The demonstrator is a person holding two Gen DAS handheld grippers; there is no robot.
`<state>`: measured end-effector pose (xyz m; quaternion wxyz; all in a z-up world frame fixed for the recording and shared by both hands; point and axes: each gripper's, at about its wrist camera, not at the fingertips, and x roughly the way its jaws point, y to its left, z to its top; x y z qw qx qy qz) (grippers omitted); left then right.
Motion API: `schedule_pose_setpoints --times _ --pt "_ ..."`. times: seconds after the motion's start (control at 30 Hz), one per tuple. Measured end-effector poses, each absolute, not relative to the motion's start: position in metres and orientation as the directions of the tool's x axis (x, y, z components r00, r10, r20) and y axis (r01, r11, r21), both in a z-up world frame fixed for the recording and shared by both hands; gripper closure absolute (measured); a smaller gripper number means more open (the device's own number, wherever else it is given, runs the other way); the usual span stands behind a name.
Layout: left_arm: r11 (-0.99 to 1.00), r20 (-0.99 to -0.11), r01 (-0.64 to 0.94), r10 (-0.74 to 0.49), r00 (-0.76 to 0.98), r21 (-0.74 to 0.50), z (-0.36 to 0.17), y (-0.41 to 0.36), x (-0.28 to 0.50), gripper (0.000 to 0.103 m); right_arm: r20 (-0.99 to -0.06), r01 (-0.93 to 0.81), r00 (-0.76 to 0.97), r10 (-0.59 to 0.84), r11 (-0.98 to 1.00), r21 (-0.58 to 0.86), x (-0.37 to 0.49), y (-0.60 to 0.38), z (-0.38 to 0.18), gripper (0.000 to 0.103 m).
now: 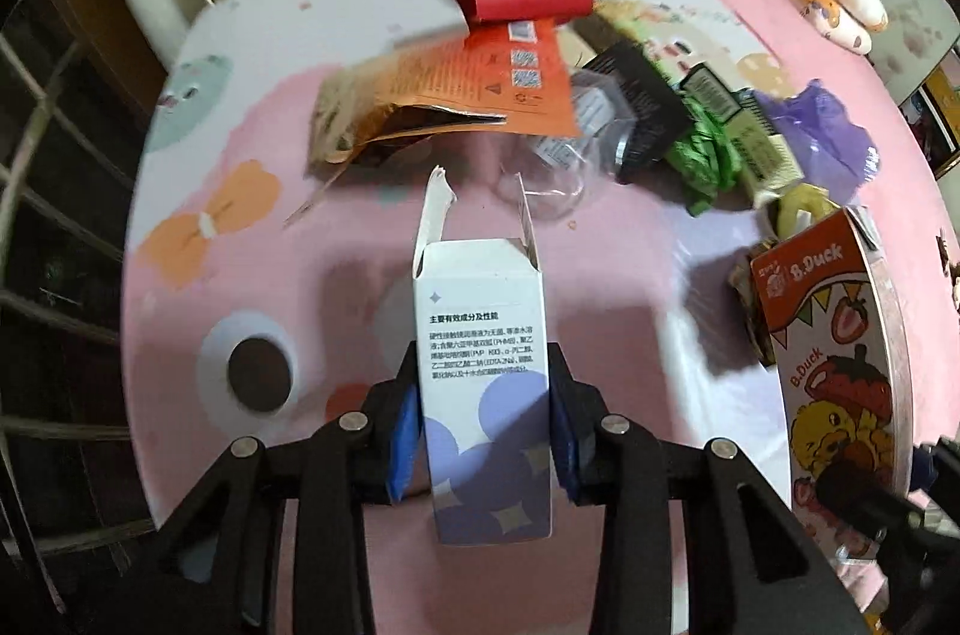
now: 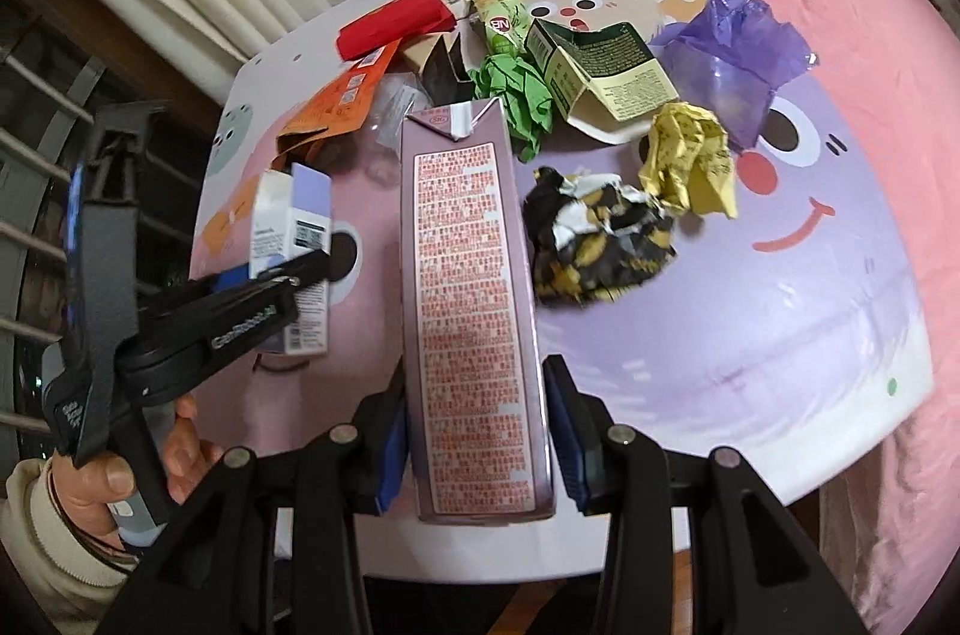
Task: Collect trash
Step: 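Carry both boxes down over the blue bin and open both tools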
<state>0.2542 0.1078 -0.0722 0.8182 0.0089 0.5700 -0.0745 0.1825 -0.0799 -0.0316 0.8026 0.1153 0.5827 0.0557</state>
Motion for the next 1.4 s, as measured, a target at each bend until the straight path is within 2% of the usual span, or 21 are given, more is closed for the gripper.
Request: schedule_pose_setpoints --times 0.23,0.4,0.7,0.9,1.13,1.4 --pt "0.993 -0.896 0.112 -0.075 0.439 -0.029 -0.033 0.092 0.184 0.069 -0.904 -0.065 0.32 0.285 0.958 0.279 0.137 -0.107 -0.019 0.062" --pt "0.999 -0.871 0.035 -0.044 0.49 -0.031 -0.014 0.063 0.114 0.069 -0.897 -0.183 0.298 0.326 0.942 0.281 0.097 -0.136 -0.017 0.062" --pt "0.994 -0.87 -0.011 -0.093 0.485 -0.112 -0.031 0.005 0.003 0.068 -0.9 -0.257 0.241 0.364 0.918 0.302 0.024 -0.186 -0.05 0.062" --pt "0.996 -0.899 0.049 -0.09 0.43 -0.076 -0.049 -0.023 -0.043 0.068 -0.911 -0.225 0.159 0.38 0.913 0.341 -0.015 -0.204 -0.09 0.062" --pt "0.994 -0.935 0.089 -0.092 0.344 -0.065 -0.106 -0.033 -0.061 0.068 -0.926 -0.135 0.027 0.376 0.92 0.369 -0.049 -0.202 -0.176 0.062" --pt "0.99 -0.972 0.129 -0.092 0.216 -0.065 -0.23 -0.047 -0.066 0.068 -0.938 -0.027 -0.09 0.334 0.941 0.337 -0.06 -0.2 -0.307 0.062"
